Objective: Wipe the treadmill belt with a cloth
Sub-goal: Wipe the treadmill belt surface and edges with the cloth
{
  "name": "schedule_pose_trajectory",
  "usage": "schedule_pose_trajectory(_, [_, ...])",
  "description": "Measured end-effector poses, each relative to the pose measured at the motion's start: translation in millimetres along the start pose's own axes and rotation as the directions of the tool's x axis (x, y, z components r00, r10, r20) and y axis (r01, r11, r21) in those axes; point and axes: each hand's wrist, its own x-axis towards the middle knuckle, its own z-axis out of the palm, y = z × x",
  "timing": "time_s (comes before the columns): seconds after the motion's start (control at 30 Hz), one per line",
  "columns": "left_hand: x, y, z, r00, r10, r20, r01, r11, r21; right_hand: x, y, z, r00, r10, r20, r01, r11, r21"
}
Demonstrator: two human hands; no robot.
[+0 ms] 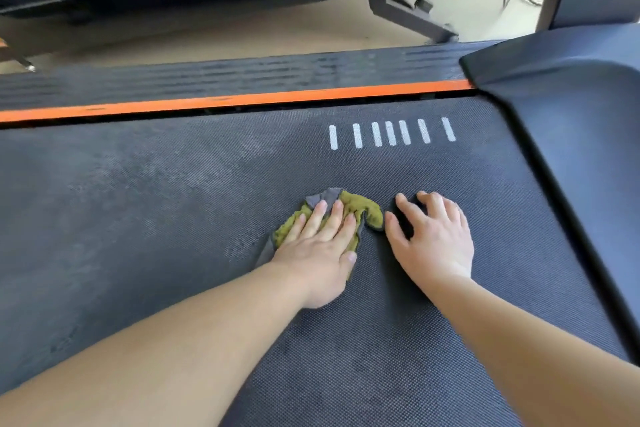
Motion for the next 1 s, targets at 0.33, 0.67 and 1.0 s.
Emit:
schedule_pose_trajectory(0.33, [69,10,-103,0.913,0.065,0.403,-0.197,0.935,0.295,21,10,-59,0.738,0.318,0.594,-0.267,0.947,-0.175])
schedule_pose_trajectory(0.67, [92,-5,-90,0.917,0.238,0.320,-0.313,0.927,0.208,50,-12,-70,0.623,0.488,0.611,-0.464,0.860,-0.214])
schedule_pose_trajectory(1.0, [181,-38,-110,0.897,0.443,-0.020,-0.411,0.848,0.335,68,-29,-54,0.475,0.643,0.601,-0.647,0.718,-0.256])
